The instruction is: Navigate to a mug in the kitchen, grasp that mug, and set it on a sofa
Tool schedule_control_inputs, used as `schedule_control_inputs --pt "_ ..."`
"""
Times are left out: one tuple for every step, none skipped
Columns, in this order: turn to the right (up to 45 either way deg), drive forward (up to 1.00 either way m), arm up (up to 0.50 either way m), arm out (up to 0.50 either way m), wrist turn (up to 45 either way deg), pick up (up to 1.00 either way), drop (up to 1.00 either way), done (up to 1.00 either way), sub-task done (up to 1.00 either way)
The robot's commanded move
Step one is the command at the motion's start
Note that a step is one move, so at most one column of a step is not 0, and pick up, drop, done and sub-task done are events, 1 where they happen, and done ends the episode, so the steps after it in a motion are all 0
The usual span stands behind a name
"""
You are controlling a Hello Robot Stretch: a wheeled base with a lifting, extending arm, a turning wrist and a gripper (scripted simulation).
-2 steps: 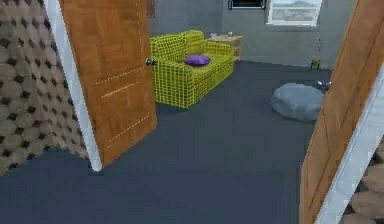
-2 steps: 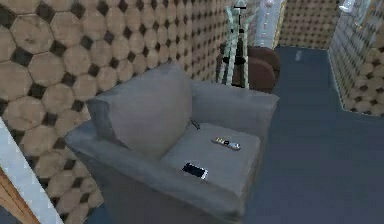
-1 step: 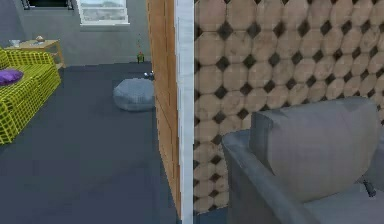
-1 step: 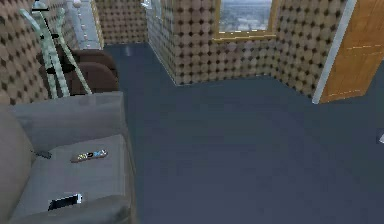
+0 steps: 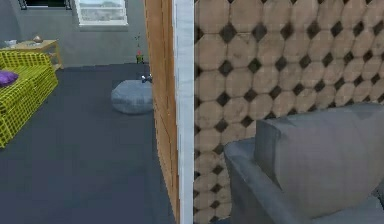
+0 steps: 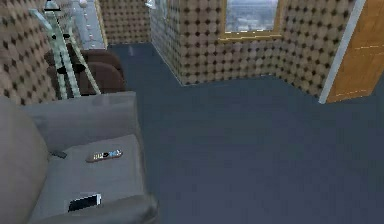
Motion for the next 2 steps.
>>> schedule_control_inputs --pt "-39.0 0.00 0.00 0.00 0.0 0.00 0.00 0.00 0.00" --pt "0.0 1.00 0.00 0.00 0.0 0.00 0.00 0.00 0.00"
